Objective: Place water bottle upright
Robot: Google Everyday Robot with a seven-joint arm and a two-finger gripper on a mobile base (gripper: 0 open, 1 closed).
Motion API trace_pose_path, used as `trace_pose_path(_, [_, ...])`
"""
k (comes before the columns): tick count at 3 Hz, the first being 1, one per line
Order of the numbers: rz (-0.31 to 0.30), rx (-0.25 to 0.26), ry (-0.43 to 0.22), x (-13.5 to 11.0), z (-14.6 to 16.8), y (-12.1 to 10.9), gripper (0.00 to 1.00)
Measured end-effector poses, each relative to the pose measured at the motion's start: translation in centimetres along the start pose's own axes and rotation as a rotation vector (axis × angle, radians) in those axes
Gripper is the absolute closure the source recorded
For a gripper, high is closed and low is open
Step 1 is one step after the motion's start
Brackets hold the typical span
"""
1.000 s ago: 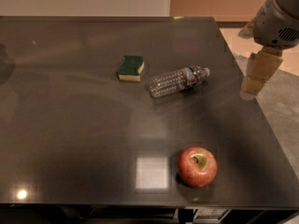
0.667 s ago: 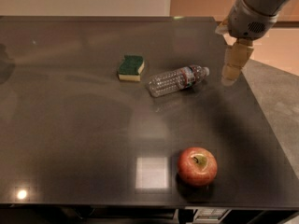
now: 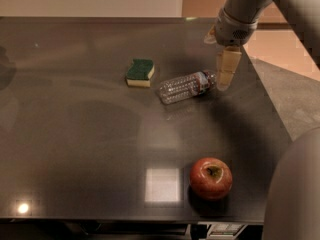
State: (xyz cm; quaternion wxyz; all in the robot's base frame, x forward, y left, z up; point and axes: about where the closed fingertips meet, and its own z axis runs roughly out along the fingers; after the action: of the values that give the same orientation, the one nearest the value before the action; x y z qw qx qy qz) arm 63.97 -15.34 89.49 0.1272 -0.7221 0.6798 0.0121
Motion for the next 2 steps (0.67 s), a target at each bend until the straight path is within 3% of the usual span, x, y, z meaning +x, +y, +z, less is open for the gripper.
trace_pose_path(2, [-0.108,-0.085,0.051,-2.0,4.7,-1.0,0.0])
